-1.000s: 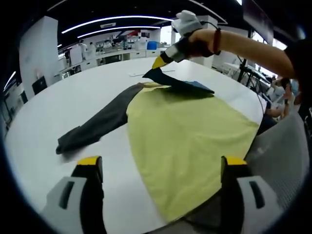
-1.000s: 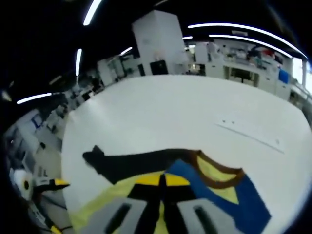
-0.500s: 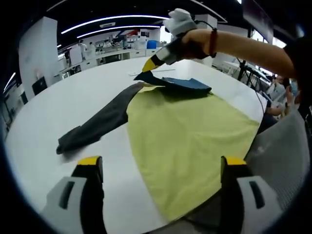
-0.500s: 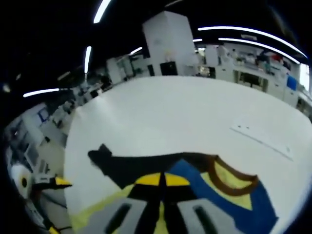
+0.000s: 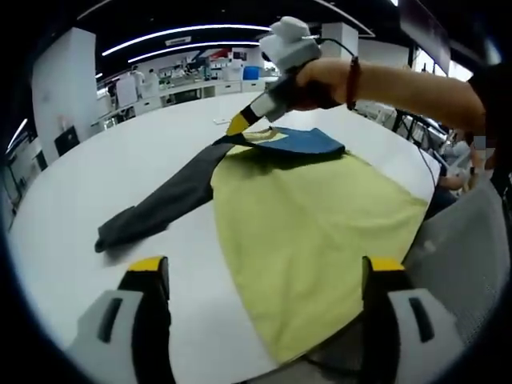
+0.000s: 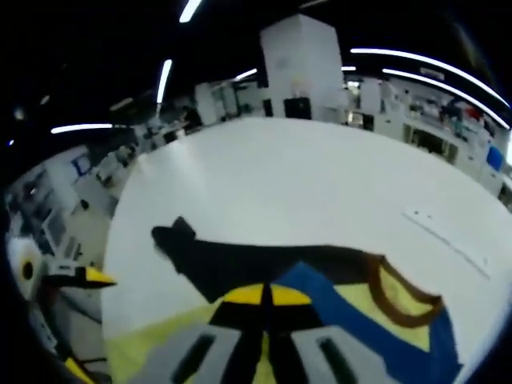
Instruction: Fold the garment on the visible template until the final outline fits inside the template.
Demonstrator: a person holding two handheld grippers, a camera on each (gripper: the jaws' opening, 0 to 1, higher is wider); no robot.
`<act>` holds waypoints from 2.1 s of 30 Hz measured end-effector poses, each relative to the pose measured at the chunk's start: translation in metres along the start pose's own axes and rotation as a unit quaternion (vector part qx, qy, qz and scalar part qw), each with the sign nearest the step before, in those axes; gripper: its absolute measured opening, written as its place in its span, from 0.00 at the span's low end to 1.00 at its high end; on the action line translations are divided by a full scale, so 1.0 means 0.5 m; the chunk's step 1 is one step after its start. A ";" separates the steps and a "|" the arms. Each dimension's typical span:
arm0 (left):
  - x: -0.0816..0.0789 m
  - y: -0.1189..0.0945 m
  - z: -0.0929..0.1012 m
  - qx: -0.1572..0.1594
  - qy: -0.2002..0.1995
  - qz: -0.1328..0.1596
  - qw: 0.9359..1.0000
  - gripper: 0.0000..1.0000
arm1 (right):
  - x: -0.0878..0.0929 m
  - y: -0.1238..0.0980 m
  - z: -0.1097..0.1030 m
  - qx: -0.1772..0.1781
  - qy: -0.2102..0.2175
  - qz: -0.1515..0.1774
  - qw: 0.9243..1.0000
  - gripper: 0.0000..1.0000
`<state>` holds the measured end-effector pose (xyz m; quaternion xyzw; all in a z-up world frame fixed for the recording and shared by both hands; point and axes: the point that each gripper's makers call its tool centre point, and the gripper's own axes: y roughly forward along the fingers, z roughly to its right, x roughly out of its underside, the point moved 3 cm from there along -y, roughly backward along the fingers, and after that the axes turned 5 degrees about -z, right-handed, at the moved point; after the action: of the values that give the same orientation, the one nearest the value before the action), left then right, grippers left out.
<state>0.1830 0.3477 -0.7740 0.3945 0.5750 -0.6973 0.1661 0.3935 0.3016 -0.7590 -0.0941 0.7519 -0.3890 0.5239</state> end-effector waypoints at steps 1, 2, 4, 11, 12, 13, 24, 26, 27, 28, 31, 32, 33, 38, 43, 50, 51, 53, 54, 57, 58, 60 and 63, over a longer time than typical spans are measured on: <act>0.000 0.000 0.000 0.000 0.000 0.000 1.000 0.97 | 0.002 0.002 -0.002 0.001 0.000 0.000 1.000 0.00; 0.000 -0.001 -0.001 -0.001 0.000 0.000 1.000 0.97 | 0.002 0.005 -0.001 0.001 0.000 -0.001 1.000 0.00; 0.000 -0.001 -0.002 -0.002 -0.001 0.000 1.000 0.97 | 0.005 0.015 -0.001 0.001 -0.001 -0.003 1.000 0.00; 0.001 -0.002 -0.004 -0.005 -0.002 0.001 1.000 0.98 | 0.020 0.030 -0.015 0.001 -0.002 -0.007 1.000 0.00; 0.000 -0.002 -0.004 -0.005 -0.002 0.001 1.000 0.98 | 0.022 0.032 -0.016 0.000 -0.005 -0.007 1.000 0.00; 0.001 -0.002 -0.004 -0.006 -0.002 0.001 1.000 0.98 | 0.026 0.037 -0.017 -0.001 -0.006 -0.007 1.000 0.00; 0.002 -0.001 -0.005 -0.008 0.000 -0.001 1.000 0.99 | 0.067 0.035 -0.014 -0.002 0.002 -0.015 1.000 0.38; 0.002 -0.001 -0.005 -0.009 0.002 0.000 1.000 0.99 | 0.067 0.033 -0.008 0.001 -0.004 -0.013 1.000 0.48; 0.002 -0.001 -0.006 -0.009 0.003 -0.001 1.000 0.99 | 0.068 0.031 -0.006 0.002 -0.008 -0.012 1.000 0.52; 0.002 0.000 -0.006 -0.009 0.004 -0.001 1.000 0.99 | 0.072 0.027 -0.006 0.003 -0.010 -0.013 1.000 0.58; 0.002 0.000 -0.006 -0.011 0.004 -0.002 1.000 0.99 | 0.082 0.012 -0.002 0.010 -0.014 -0.013 1.000 0.65; 0.002 -0.001 -0.007 -0.011 0.003 -0.001 1.000 0.99 | 0.084 0.009 0.004 0.010 -0.012 -0.013 1.000 0.66; 0.002 -0.001 -0.007 -0.011 0.003 0.000 1.000 0.99 | 0.086 0.006 0.008 0.012 -0.011 -0.012 1.000 0.68; 0.000 -0.003 -0.011 -0.013 -0.007 0.006 1.000 0.99 | 0.100 -0.022 0.028 0.024 -0.007 -0.007 1.000 0.78; 0.001 -0.003 -0.010 -0.014 -0.002 0.003 1.000 0.99 | 0.111 -0.057 0.058 0.040 -0.010 0.002 0.999 0.82; -0.009 -0.002 -0.014 -0.012 0.000 0.008 1.000 0.99 | 0.145 -0.125 0.092 0.068 -0.012 0.007 0.998 0.86; -0.014 -0.001 -0.014 -0.010 0.002 0.009 1.000 0.99 | 0.150 -0.132 0.098 0.072 -0.011 0.007 0.997 0.86; -0.027 0.000 -0.015 -0.008 0.008 0.013 1.000 0.99 | 0.165 -0.151 0.108 0.080 -0.010 0.010 0.997 0.86; -0.033 0.001 -0.015 -0.006 0.013 0.014 1.000 0.99 | 0.174 -0.160 0.120 0.084 -0.007 0.010 0.996 0.86; -0.056 0.010 -0.018 -0.002 0.027 0.019 0.999 0.98 | 0.201 -0.191 0.130 0.098 0.000 0.012 0.995 0.85; -0.061 0.012 -0.019 -0.001 0.029 0.021 0.999 0.97 | 0.208 -0.198 0.134 0.101 0.001 0.011 0.995 0.84; -0.077 0.019 -0.019 0.005 0.030 0.029 0.999 0.94 | 0.226 -0.214 0.146 0.110 0.002 0.010 0.994 0.83; -0.096 0.031 -0.023 0.014 0.028 0.036 0.999 0.89 | 0.251 -0.233 0.164 0.121 0.009 0.009 0.993 0.83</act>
<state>0.2281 0.3434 -0.7493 0.4366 0.5549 -0.6877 0.1691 0.3786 0.1134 -0.7812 -0.0198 0.7046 -0.4731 0.5286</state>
